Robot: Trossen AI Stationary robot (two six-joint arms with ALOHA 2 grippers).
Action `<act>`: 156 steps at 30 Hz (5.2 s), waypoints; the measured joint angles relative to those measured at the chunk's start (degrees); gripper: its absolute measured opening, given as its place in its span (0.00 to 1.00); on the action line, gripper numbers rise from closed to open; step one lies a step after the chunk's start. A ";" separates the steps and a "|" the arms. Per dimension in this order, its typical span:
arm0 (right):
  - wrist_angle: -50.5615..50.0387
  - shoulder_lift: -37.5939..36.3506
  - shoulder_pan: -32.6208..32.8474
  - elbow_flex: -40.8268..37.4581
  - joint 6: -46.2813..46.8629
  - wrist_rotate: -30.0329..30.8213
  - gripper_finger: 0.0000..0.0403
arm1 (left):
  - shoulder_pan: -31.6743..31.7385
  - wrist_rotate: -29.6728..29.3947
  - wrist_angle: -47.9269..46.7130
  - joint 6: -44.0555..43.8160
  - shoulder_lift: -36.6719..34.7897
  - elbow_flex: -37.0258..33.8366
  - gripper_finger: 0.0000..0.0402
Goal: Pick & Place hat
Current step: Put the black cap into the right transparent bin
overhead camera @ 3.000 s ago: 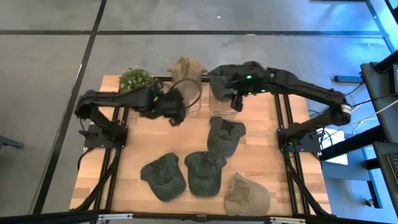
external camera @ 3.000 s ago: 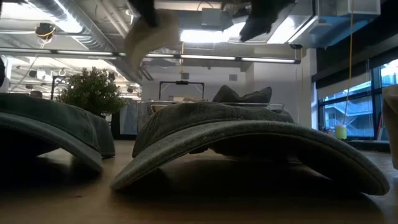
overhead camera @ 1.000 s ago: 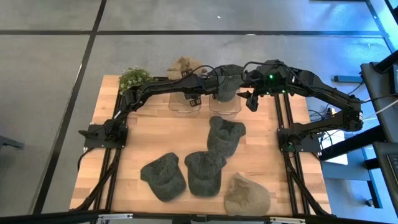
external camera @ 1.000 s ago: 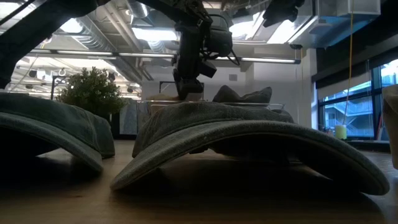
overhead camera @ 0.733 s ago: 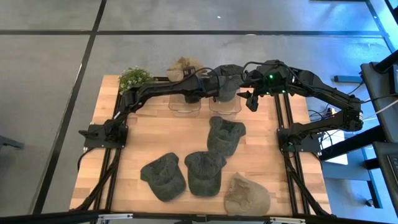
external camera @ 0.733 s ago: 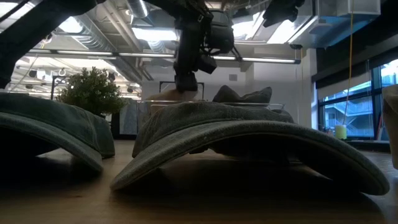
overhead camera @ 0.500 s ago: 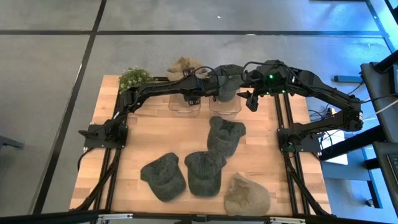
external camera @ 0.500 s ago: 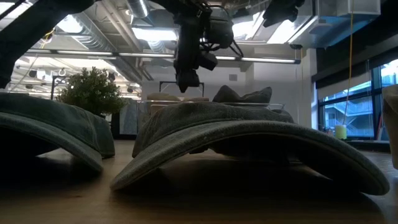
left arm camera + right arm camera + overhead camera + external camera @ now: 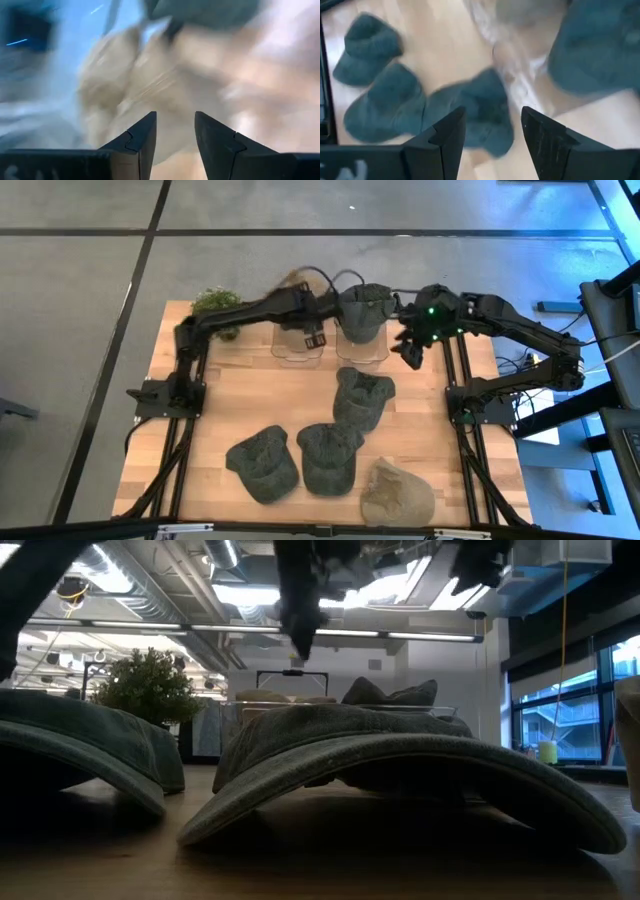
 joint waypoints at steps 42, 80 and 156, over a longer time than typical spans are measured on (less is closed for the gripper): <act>57.19 -17.32 -2.54 -69.36 28.31 -2.84 0.48 | -5.13 22.91 47.88 -10.05 -34.52 -44.54 0.32; 88.62 -17.28 -4.42 -76.45 34.10 -22.13 0.48 | -5.83 25.24 48.13 -11.10 -34.50 -44.54 0.32; 18.87 14.10 -20.15 9.98 -36.44 -26.68 0.00 | -7.17 23.18 44.67 -6.62 -40.90 -44.52 0.32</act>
